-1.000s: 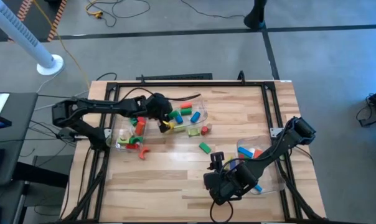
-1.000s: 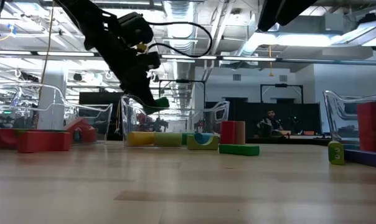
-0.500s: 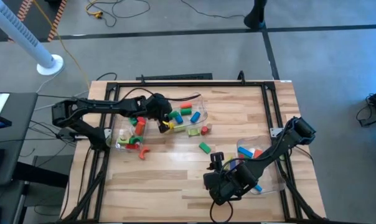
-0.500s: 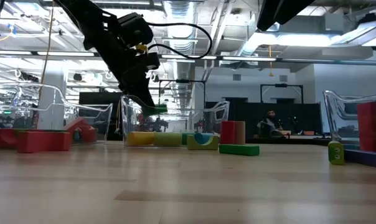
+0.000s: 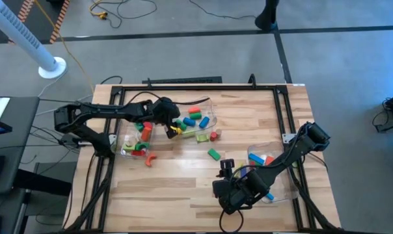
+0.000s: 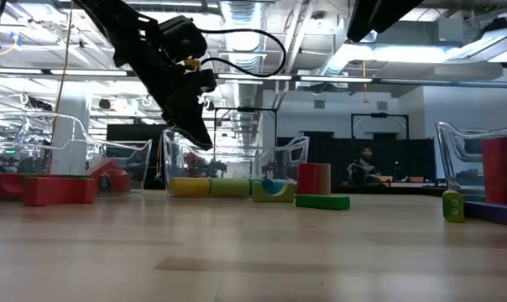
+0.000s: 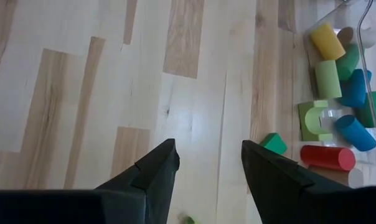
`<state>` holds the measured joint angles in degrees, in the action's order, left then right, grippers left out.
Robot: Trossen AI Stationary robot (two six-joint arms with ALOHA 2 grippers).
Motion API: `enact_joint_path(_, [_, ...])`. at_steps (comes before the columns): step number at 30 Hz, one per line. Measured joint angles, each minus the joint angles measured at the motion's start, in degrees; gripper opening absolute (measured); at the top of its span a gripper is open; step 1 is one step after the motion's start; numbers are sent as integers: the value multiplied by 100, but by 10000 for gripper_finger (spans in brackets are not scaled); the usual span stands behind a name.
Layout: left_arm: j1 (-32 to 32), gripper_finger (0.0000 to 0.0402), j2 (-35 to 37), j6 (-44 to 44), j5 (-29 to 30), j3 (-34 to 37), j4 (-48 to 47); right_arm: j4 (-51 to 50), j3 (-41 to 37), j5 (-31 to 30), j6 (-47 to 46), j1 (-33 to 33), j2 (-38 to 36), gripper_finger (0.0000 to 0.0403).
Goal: Sort blocks by size
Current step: Put the light green arch block into the top transparent bin
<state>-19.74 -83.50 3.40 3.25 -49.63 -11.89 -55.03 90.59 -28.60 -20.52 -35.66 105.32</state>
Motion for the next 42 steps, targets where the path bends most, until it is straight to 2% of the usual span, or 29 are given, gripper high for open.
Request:
enact_joint_path(7, [175,178,4,69,7,-384,-60,-16,2,0,-49,0,0,211])
enact_joint_path(15, [701,179,7,268,9,-924,-153,-116,4,0,-64,0,0,211])
enact_joint_path(21, [1403,179,7,388,9,-1170,-491,-433,4,2,-210,0,0,211])
enact_joint_path(31, [2802,179,7,174,10,-1184,-1054,-739,4,15,-477,-44,2,211])
enact_joint_path(38, [3689,179,7,192,21,-1184,-1063,-1000,4,28,-799,-35,2,211])
enact_joint_path(42, [4023,179,7,193,220,-1184,-1068,-1014,4,28,-862,-33,2,211])
